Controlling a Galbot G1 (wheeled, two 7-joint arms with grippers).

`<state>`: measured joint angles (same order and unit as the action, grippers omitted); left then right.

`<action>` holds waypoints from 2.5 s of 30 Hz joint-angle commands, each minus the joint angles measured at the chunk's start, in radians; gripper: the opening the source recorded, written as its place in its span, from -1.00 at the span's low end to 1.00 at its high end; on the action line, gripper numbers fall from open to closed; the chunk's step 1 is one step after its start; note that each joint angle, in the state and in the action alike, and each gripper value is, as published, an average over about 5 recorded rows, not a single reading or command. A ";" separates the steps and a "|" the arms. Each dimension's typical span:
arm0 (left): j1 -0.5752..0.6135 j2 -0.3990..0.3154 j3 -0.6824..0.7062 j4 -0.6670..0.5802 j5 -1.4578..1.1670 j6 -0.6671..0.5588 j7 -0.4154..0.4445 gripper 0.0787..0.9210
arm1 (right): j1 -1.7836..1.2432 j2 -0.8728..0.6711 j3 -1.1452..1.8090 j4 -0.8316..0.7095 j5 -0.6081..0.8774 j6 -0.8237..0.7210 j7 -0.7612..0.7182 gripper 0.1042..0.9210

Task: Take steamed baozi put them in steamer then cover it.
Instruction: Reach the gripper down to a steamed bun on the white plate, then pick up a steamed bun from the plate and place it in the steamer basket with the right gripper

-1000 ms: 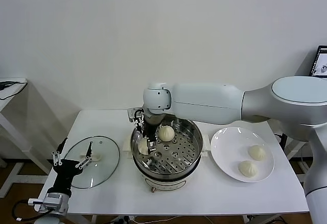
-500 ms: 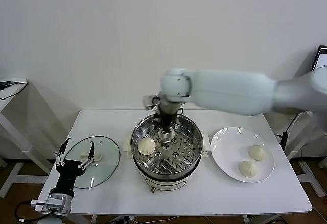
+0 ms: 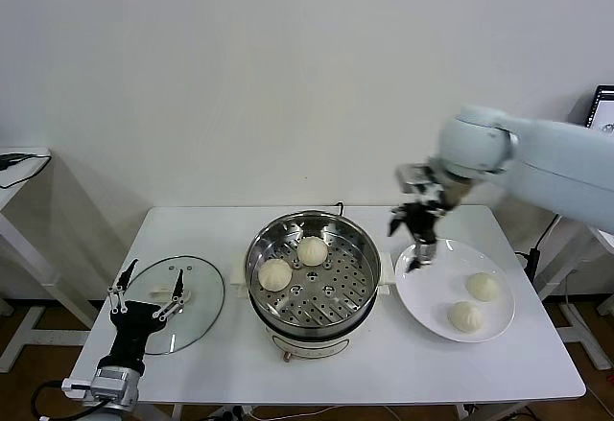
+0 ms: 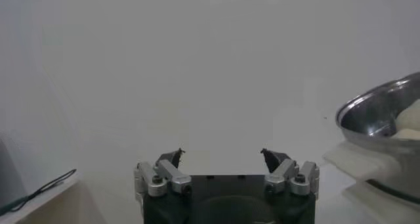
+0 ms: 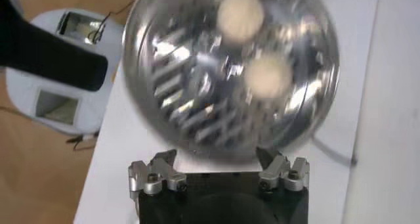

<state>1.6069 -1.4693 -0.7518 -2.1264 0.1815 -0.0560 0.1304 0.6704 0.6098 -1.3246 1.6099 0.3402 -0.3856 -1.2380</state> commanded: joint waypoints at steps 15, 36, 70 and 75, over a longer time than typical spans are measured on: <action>0.001 -0.008 0.025 0.007 0.025 -0.005 -0.002 0.77 | -0.794 -0.228 0.650 -0.191 -0.489 0.220 -0.024 0.76; -0.004 -0.007 0.004 0.028 0.029 -0.019 -0.002 0.77 | -0.795 -0.051 0.606 -0.314 -0.481 0.210 0.029 0.76; -0.016 -0.005 0.003 0.046 0.026 -0.022 -0.001 0.77 | -0.780 -0.054 0.582 -0.308 -0.457 0.206 0.005 0.36; -0.015 -0.005 0.005 0.041 0.027 -0.019 -0.001 0.77 | -0.707 -0.100 0.569 -0.272 -0.400 0.206 -0.015 0.36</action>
<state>1.5922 -1.4740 -0.7474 -2.0831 0.2076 -0.0771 0.1294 -0.0828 0.5364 -0.7507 1.3185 -0.0993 -0.1801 -1.2450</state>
